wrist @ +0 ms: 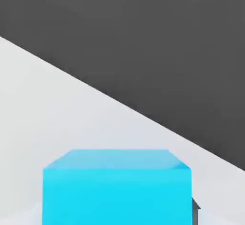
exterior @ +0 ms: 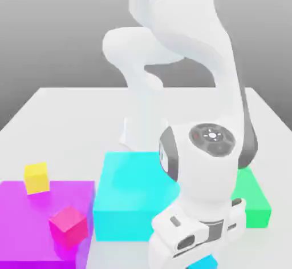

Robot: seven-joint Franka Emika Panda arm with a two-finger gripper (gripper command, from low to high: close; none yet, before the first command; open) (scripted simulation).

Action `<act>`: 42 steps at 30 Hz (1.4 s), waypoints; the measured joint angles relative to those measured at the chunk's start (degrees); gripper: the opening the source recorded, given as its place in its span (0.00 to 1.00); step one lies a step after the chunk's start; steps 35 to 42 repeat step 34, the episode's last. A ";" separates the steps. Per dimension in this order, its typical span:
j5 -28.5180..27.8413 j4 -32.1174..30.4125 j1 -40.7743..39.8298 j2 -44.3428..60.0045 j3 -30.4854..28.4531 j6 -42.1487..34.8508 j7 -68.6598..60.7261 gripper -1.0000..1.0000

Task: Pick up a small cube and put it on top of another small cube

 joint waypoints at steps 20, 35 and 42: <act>7.16 -26.09 9.91 -41.32 6.62 -15.16 -11.62 0.00; 7.99 -35.56 13.03 -39.80 8.82 -4.15 -13.96 1.00; 7.99 -35.56 13.03 -39.80 8.82 -4.15 -13.96 1.00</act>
